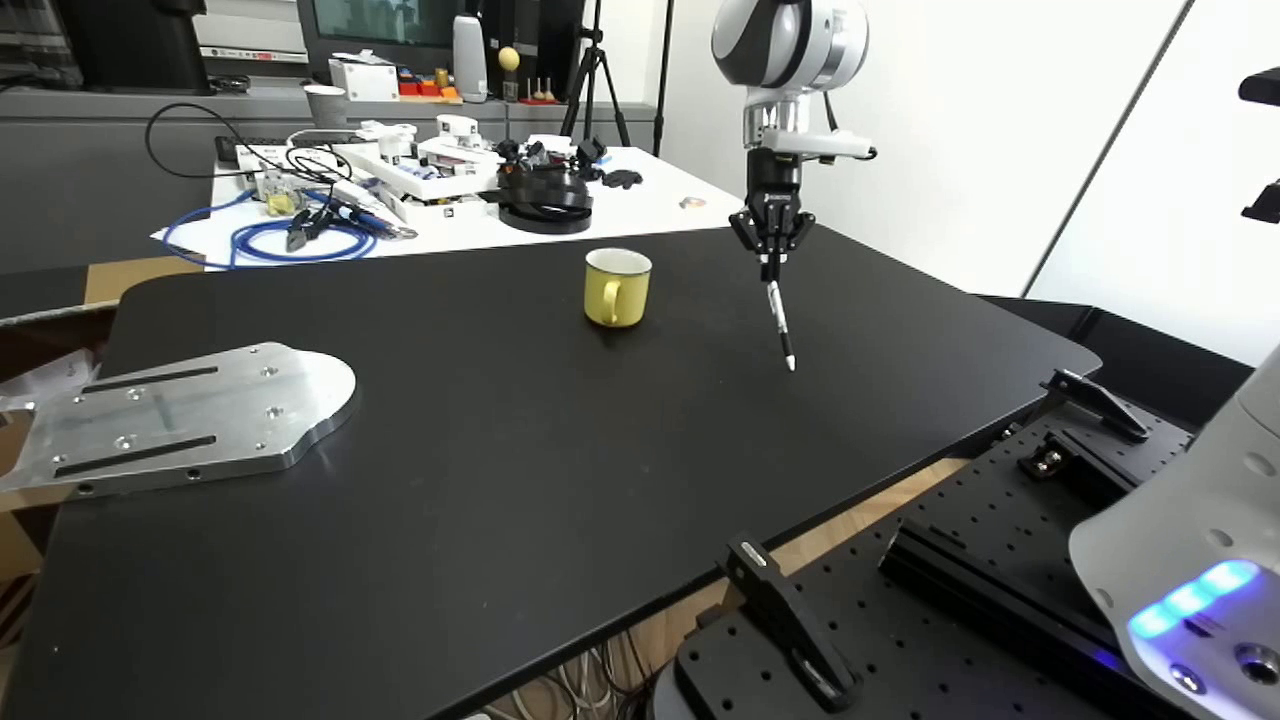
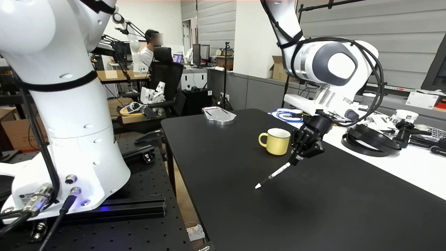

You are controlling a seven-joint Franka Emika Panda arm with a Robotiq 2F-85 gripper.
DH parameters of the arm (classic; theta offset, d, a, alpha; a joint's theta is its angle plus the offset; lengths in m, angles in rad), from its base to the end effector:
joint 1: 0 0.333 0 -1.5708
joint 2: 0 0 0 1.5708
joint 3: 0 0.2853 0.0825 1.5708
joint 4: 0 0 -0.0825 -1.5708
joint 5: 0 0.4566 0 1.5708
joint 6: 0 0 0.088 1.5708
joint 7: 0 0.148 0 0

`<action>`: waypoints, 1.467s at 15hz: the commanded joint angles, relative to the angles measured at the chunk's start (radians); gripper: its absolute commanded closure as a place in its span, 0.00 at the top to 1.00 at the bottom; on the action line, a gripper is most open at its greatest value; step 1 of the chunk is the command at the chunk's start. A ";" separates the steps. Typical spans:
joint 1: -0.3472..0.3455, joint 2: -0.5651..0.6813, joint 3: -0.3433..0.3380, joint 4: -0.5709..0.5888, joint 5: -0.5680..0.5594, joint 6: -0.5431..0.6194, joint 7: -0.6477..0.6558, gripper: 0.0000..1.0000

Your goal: Remove the black and white pen from the yellow mug

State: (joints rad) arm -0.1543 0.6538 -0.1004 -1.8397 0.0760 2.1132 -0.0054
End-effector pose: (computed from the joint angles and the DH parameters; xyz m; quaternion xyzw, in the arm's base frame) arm 0.5886 -0.1532 0.0268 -0.9719 0.1429 0.1857 0.0207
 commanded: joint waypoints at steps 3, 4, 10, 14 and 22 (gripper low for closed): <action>0.020 -0.019 -0.004 -0.057 -0.020 0.192 0.019 0.01; 0.024 -0.018 -0.003 -0.066 -0.019 0.216 0.020 0.01; 0.044 -0.017 -0.005 -0.124 -0.023 0.335 0.028 0.01; 0.063 -0.010 -0.010 -0.164 -0.046 0.418 0.033 0.01; 0.077 -0.004 -0.011 -0.208 -0.054 0.485 0.038 0.01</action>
State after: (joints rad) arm -0.0876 0.6539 -0.1008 -2.0247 0.0404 2.5734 -0.0006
